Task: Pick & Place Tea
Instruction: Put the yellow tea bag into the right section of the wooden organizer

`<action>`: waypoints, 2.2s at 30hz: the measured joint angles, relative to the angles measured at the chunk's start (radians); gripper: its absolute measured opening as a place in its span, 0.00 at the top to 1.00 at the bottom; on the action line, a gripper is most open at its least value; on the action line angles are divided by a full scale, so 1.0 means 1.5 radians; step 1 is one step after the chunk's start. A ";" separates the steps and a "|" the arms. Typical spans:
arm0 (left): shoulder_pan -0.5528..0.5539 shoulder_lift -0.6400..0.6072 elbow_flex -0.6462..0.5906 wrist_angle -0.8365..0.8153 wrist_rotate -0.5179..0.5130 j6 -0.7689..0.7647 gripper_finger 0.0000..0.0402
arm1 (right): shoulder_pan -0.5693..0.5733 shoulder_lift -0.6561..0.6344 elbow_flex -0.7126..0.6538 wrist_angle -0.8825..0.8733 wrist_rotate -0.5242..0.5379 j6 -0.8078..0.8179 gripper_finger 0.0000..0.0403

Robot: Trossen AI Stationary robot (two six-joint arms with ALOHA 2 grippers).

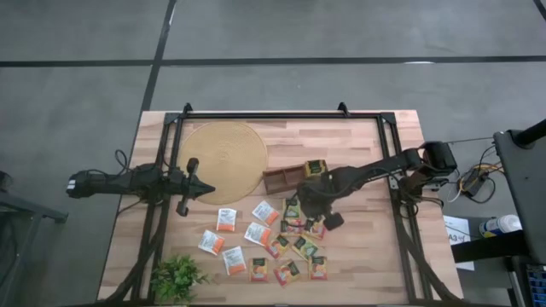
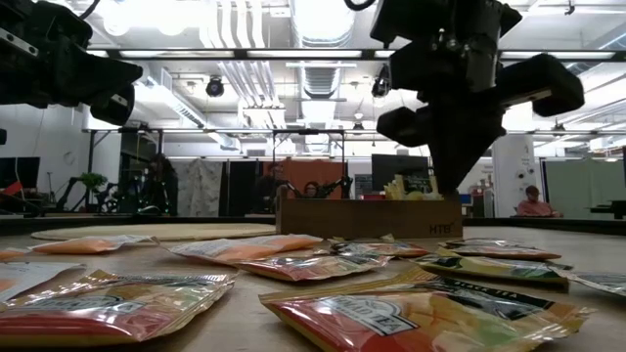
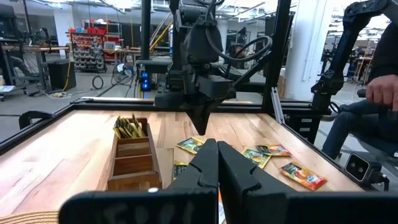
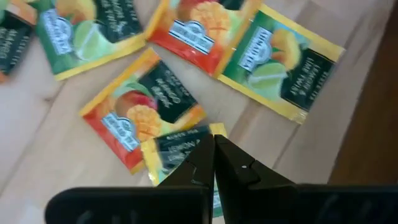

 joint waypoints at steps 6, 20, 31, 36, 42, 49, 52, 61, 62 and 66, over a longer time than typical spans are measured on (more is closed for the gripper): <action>0.000 0.000 0.000 0.000 0.000 0.000 1.00 | 0.004 -0.010 -0.001 -0.014 -0.001 0.049 0.98; 0.000 0.000 0.000 -0.001 0.000 0.000 1.00 | 0.005 -0.010 -0.004 -0.030 -0.002 0.289 0.97; 0.000 0.000 0.000 -0.001 0.000 0.000 1.00 | 0.013 -0.010 -0.003 -0.032 -0.011 0.154 0.75; 0.001 0.000 0.000 -0.001 0.000 0.000 1.00 | 0.019 -0.010 -0.003 -0.045 -0.003 0.013 0.62; 0.001 0.000 0.000 -0.001 0.000 0.000 1.00 | 0.018 0.021 0.001 -0.045 0.019 -0.056 0.50; 0.001 0.000 0.000 0.000 0.000 0.000 1.00 | 0.017 0.058 0.004 -0.044 0.042 -0.121 0.45; 0.001 0.000 0.000 0.000 0.000 0.000 1.00 | 0.017 0.064 0.014 -0.041 0.052 -0.145 0.45; 0.000 0.000 0.000 0.000 0.000 0.000 1.00 | 0.015 0.094 0.037 -0.041 0.052 -0.220 0.45; 0.000 0.000 0.000 0.000 0.000 0.000 1.00 | 0.015 0.097 0.037 -0.041 0.052 -0.228 0.45; 0.000 0.000 0.000 0.000 0.000 0.000 1.00 | 0.014 0.114 0.036 -0.034 0.063 -0.249 0.45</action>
